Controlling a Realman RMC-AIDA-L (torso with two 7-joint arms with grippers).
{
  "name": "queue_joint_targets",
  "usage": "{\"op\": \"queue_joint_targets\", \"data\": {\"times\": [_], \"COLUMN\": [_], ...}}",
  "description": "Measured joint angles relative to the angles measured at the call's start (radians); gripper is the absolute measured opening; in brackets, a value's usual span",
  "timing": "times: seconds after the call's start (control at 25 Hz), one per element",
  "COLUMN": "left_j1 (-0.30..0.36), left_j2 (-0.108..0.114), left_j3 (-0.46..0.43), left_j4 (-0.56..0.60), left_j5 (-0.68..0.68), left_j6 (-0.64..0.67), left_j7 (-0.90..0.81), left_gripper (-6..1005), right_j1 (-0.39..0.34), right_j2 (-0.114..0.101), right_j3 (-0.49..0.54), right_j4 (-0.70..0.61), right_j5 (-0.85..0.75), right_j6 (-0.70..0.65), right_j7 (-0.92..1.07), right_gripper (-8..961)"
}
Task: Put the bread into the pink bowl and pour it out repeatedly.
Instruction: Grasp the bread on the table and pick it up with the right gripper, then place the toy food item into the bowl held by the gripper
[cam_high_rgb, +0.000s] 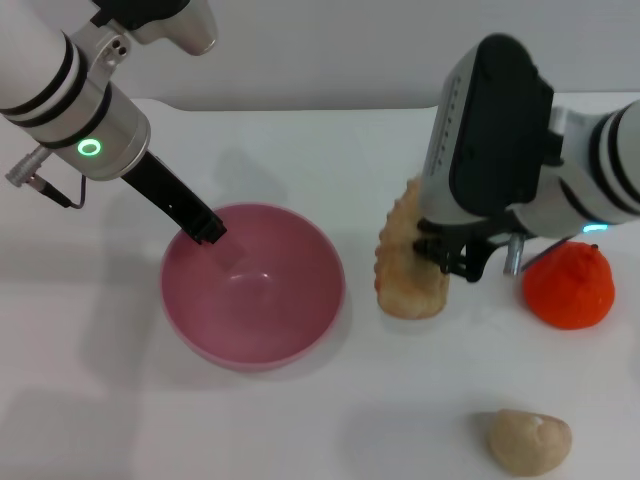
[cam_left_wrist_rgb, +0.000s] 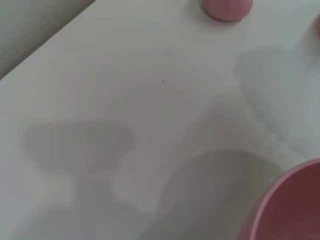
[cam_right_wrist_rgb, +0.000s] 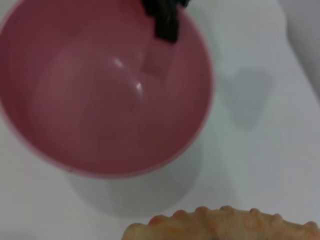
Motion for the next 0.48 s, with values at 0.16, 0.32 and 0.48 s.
{"op": "queue_joint_targets", "data": {"times": [0.16,0.32,0.48], "left_j1": [-0.002,-0.002,-0.002], "left_j2": [-0.001,-0.001,-0.002], "left_j3": [0.002,0.002,0.007], "left_j4": [-0.001,-0.001,-0.001], "left_j5": [0.000,0.000,0.000], "left_j6": [-0.002,-0.003,-0.004], "left_j7": [-0.001,-0.002,-0.004], "left_gripper": [67,67,68], "right_j1": [-0.006,-0.016,-0.014], "right_j2": [-0.001,-0.002,-0.001], "right_j3": [0.014,0.022,0.013], "right_j4": [-0.082,-0.182,-0.256], "right_j5": [-0.022,-0.027,-0.022], "right_j6": [0.022,0.034,0.038], "right_j7": [0.012,0.013,0.015], "right_gripper": [141,130,121]}}
